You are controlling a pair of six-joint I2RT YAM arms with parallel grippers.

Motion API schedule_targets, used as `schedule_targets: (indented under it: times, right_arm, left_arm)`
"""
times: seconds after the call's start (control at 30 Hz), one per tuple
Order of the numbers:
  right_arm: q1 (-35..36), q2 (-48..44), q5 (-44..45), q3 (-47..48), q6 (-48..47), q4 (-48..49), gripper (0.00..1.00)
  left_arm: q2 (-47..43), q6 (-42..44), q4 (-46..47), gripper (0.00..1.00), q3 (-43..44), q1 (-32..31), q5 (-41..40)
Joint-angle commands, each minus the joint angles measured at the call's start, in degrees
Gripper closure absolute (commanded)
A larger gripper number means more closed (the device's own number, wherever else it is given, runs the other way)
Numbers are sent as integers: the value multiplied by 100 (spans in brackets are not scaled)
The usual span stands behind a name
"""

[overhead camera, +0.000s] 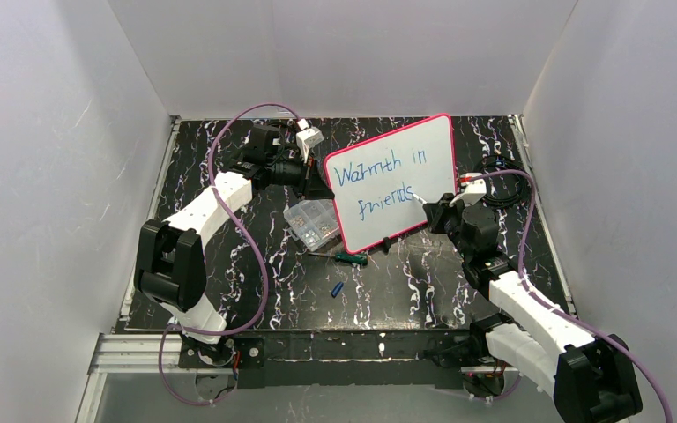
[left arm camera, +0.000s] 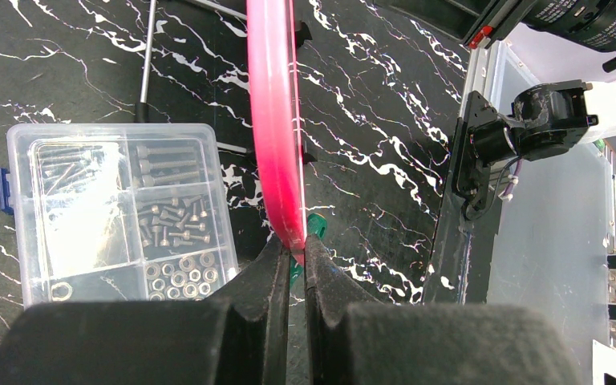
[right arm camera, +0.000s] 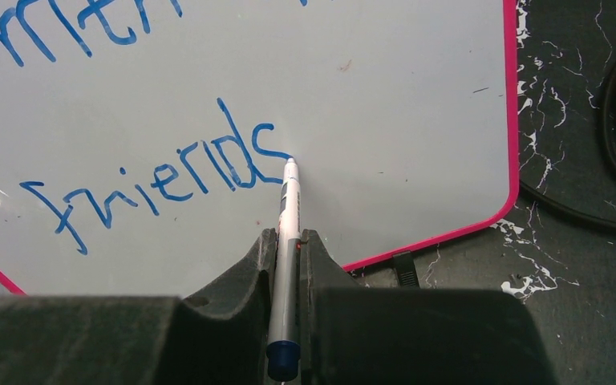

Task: Write a sentence on the whiteboard

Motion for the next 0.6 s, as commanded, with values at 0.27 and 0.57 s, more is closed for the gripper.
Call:
schedule_targets:
  times: [0.27, 0.57]
  right_arm:
    - [56, 2, -290, 71, 4, 3, 99]
    - [74, -252, -495, 208, -113, -83, 99]
  left_arm:
    - [-367, 89, -51, 100, 229, -44, 318]
    - [-362, 79, -42, 100, 237, -46, 318]
